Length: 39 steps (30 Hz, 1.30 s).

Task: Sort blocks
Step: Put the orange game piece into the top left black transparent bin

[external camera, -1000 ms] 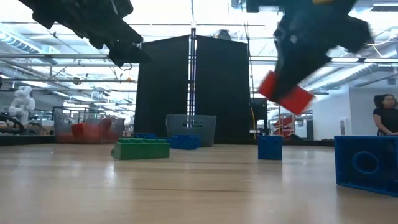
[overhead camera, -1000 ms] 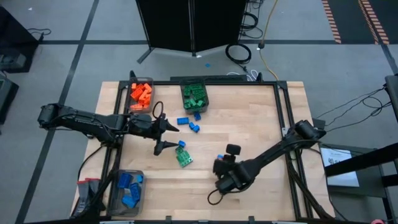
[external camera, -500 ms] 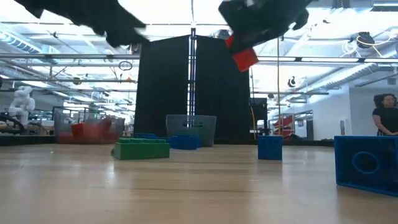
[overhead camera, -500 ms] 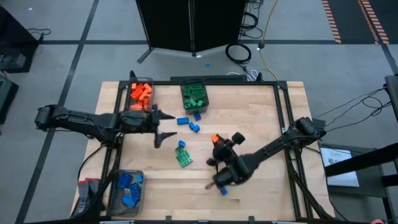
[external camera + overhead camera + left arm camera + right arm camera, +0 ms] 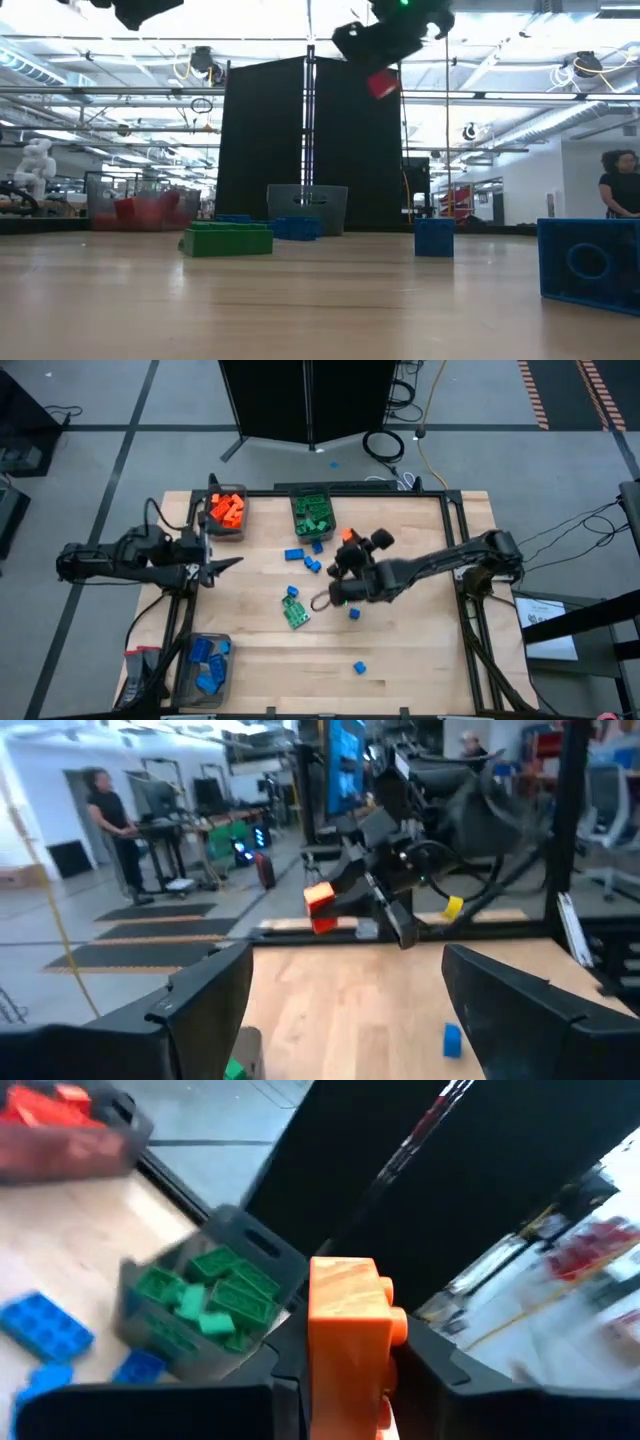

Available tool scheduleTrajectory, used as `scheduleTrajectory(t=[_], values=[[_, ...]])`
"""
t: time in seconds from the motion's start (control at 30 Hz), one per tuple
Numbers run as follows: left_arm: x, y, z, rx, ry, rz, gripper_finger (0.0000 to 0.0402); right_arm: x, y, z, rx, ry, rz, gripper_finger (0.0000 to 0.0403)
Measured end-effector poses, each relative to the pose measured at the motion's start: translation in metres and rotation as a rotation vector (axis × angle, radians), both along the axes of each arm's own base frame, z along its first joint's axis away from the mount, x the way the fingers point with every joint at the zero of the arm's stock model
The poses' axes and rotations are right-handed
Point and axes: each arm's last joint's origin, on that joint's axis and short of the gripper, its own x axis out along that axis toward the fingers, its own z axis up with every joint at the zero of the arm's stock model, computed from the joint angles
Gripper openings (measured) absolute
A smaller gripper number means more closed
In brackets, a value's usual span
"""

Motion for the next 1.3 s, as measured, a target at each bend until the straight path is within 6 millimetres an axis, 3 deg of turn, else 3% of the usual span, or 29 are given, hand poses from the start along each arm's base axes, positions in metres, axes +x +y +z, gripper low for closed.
scheduleTrajectory(t=[0.1,0.2,0.27,0.5,0.73,1.3], values=[[-0.004,0.001,0.002,-0.030,-0.030,0.025,0.0326,0.010,-0.027,0.023,0.134,-0.016,0.130,0.0076],[-0.005,0.001,0.002,-0.068,-0.035,0.032,0.0326,0.023,-0.051,0.048,0.224,-0.083,0.446,0.0076],[-0.004,0.001,0.000,-0.077,-0.015,0.036,0.0326,0.029,-0.064,0.062,0.223,-0.177,0.622,0.0076],[0.002,0.001,-0.001,0.037,0.017,0.041,0.0326,0.036,-0.108,0.087,0.172,-0.446,0.909,0.0076],[0.011,0.001,0.006,0.194,-0.029,0.051,0.0326,0.055,-0.108,0.077,0.209,-0.580,1.165,0.0076],[0.055,-0.001,-0.003,0.180,0.022,0.028,0.0326,0.066,-0.068,0.072,0.104,-0.539,1.305,0.0076]])
